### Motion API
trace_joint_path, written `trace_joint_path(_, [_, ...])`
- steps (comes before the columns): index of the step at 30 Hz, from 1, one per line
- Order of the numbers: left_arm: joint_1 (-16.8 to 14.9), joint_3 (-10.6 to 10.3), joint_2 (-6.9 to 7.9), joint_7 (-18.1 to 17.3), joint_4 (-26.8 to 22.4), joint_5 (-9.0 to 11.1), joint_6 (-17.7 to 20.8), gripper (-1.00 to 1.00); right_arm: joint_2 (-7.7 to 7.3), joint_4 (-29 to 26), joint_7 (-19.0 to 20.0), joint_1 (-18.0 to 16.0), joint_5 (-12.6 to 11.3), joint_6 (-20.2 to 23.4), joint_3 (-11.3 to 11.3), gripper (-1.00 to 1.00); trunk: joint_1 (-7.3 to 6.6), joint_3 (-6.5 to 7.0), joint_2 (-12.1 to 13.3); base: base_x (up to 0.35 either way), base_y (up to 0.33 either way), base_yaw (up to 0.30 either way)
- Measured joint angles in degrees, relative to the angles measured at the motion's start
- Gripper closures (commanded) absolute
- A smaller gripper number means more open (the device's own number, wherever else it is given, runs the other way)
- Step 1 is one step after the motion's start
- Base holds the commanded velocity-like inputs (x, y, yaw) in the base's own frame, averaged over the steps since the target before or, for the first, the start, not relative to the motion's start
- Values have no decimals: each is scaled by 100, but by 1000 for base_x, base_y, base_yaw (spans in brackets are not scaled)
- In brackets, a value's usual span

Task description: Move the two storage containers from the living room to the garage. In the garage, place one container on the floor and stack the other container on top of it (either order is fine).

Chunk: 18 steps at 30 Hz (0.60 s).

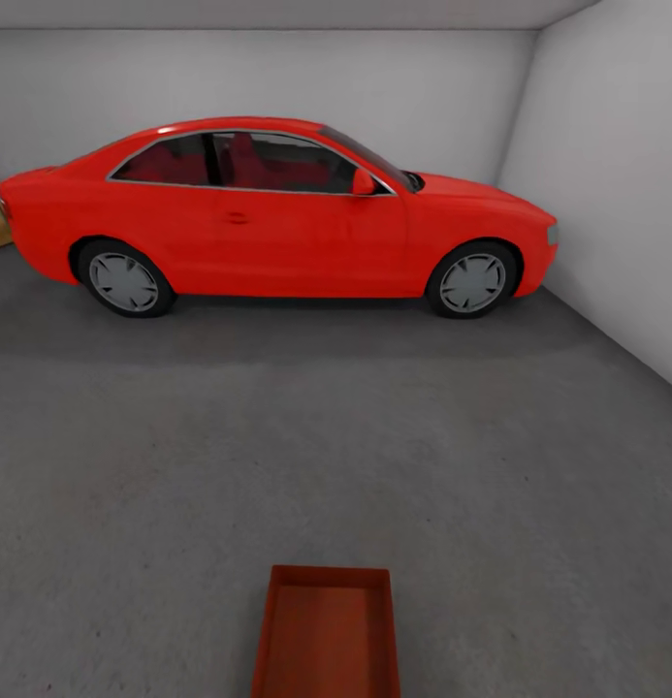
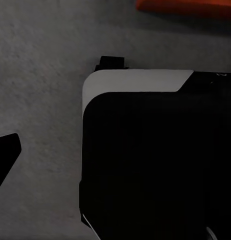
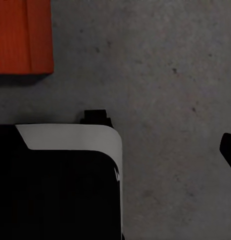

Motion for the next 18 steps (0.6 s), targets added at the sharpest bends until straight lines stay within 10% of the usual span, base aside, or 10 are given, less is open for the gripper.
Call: trace_joint_path(18, [1,0,18,0,-4,-9,-6,-100,0,-4,0,0,-8,0,0,-100,198,-162,-363,0,0,0])
